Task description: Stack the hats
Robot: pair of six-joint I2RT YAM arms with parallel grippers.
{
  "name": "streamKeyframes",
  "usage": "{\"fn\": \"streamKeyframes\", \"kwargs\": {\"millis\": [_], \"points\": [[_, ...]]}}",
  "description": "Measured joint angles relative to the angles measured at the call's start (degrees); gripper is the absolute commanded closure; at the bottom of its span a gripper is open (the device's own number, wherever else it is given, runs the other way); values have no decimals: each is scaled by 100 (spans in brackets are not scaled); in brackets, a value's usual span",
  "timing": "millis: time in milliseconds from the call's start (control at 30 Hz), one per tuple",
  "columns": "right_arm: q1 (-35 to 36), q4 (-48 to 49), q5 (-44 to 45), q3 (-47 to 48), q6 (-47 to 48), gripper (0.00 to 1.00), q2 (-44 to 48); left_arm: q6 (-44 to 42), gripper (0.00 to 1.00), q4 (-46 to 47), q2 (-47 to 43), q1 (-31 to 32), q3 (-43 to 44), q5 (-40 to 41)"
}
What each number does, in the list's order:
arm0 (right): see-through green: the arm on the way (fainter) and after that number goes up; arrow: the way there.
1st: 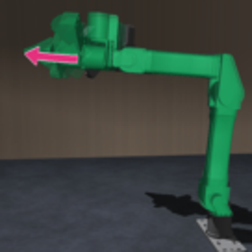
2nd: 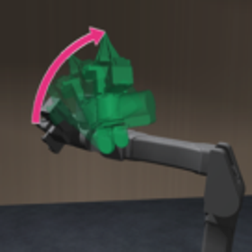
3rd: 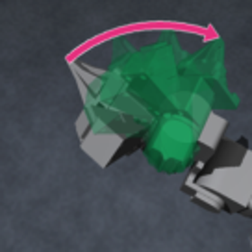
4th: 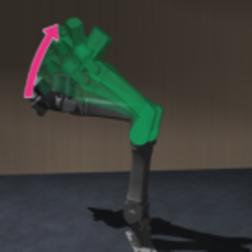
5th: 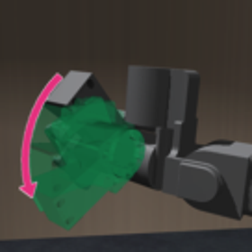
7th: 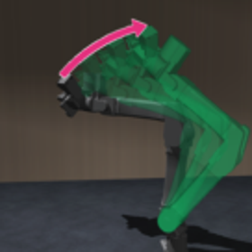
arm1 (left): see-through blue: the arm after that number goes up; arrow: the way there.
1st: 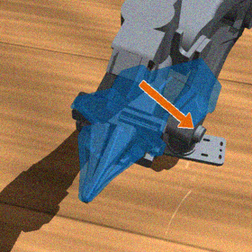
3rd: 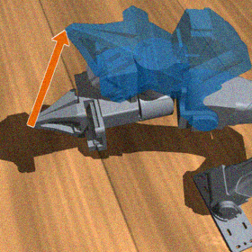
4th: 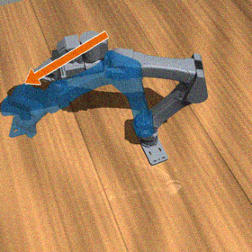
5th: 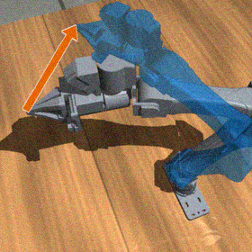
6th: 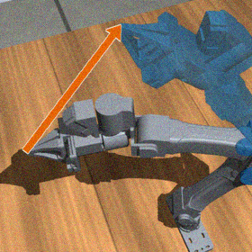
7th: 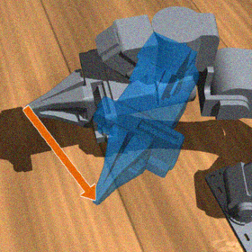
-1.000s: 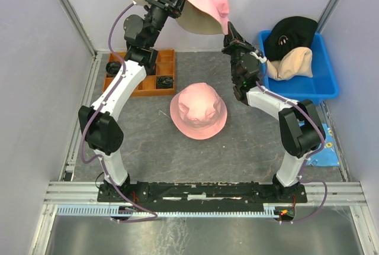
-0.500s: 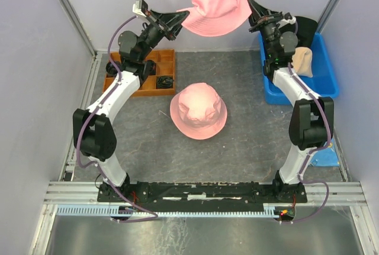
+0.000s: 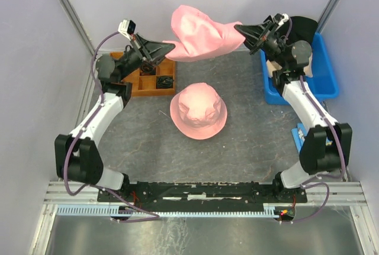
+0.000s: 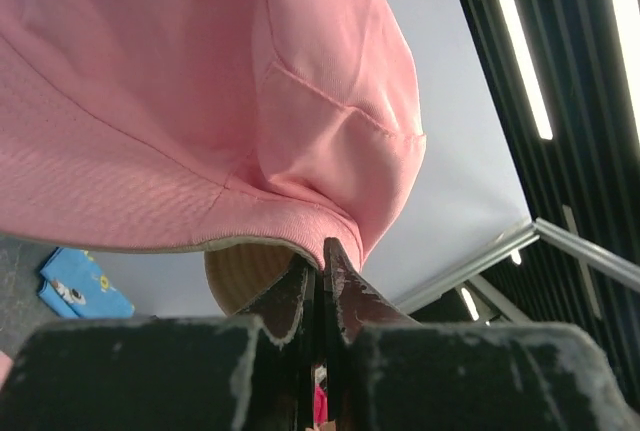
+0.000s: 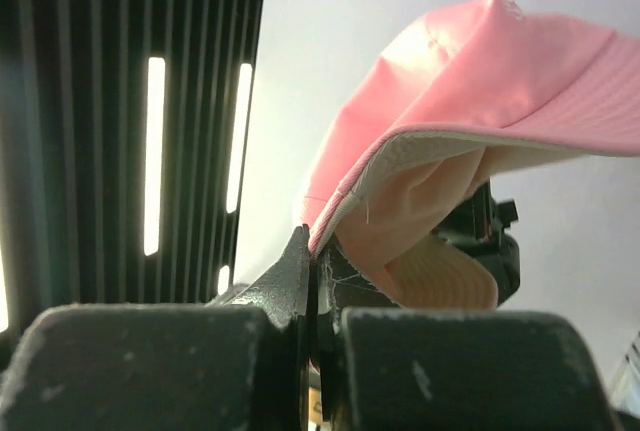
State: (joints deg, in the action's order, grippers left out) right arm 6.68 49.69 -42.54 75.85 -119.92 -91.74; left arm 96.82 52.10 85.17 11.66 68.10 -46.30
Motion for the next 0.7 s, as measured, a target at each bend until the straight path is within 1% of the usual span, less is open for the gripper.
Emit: {"fn": "streamKeyframes", "kwargs": {"millis": [200, 333, 433, 533, 700], "points": [[46, 59, -343, -1095, 0, 100, 1029, -367, 97, 101, -826, -42, -817, -254], [57, 149, -393, -1982, 72, 100, 1416, -881, 97, -199, -1386, -39, -1434, -380], [72, 426, -378, -2660, 114, 100, 1480, -1401, 97, -562, -1700, -39, -1812, -428], [79, 754, -334, -3171, 157, 100, 1414, -1904, 97, -787, -1781, -57, -2028, -490], [90, 1366, -142, -3366, 293, 100, 1176, -2398, 97, -802, -1545, -173, -2127, -535]]}}
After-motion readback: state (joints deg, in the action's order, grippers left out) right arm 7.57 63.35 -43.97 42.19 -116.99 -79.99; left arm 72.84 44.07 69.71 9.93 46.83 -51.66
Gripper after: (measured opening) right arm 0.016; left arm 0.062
